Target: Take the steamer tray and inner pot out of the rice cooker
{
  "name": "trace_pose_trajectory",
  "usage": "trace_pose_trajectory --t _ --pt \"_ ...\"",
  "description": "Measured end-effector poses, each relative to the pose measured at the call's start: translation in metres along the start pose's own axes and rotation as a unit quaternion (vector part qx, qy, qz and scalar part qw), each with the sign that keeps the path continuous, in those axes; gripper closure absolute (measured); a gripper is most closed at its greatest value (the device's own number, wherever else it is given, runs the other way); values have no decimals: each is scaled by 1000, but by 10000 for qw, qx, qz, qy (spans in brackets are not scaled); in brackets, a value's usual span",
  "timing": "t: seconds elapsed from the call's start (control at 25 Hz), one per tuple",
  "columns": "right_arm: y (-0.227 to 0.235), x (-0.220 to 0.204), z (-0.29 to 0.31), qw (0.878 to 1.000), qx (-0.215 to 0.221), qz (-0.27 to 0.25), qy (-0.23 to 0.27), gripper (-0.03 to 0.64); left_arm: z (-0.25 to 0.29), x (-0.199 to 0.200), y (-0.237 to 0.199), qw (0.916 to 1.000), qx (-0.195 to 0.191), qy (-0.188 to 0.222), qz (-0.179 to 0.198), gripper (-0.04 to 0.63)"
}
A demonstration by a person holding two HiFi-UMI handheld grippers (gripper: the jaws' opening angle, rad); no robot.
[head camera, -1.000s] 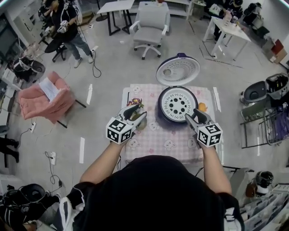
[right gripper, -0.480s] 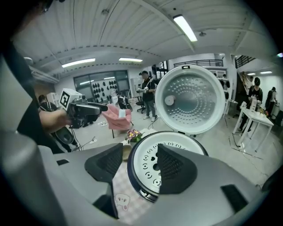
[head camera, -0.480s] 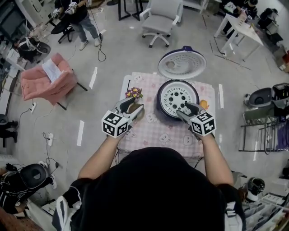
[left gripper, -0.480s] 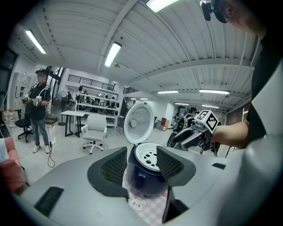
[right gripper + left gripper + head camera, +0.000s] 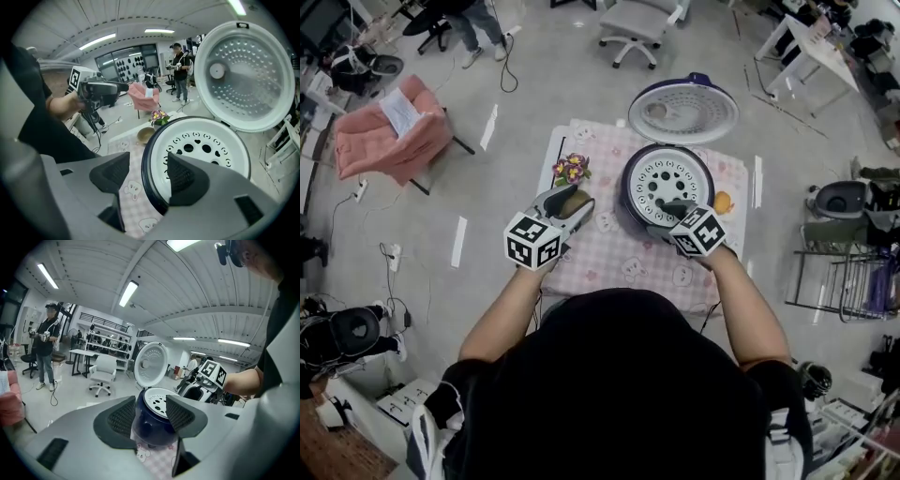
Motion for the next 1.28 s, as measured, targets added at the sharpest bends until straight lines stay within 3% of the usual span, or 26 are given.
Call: trace_pose_trajectory --t 0.44,0.72,0.88,1.28 --pt "-5 -13 39 9892 585 -610 -1195 357 -11 -17 -7 9992 229 -61 -325 376" --pt "7 -21 47 9674 175 -1304 -2165 359 -22 -31 -7 9983 244 -57 -517 377" --pt "-2 -15 54 9703 496 -1242 -2015 375 -26 -38 -6 9979 290 -65 -576 377" --pt "1 -17 41 9668 445 -1350 -2124 451 -31 -55 -7 9970 343 -183 -666 379"
Point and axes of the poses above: the fingertips, and each gripper's own axes: z forward along the fingers, y to its right, x out of its top, the point moved 6 cm from there along -z, backward along the fingers, and after that the axes turned 4 degrees about y, right-handed, at the moved point
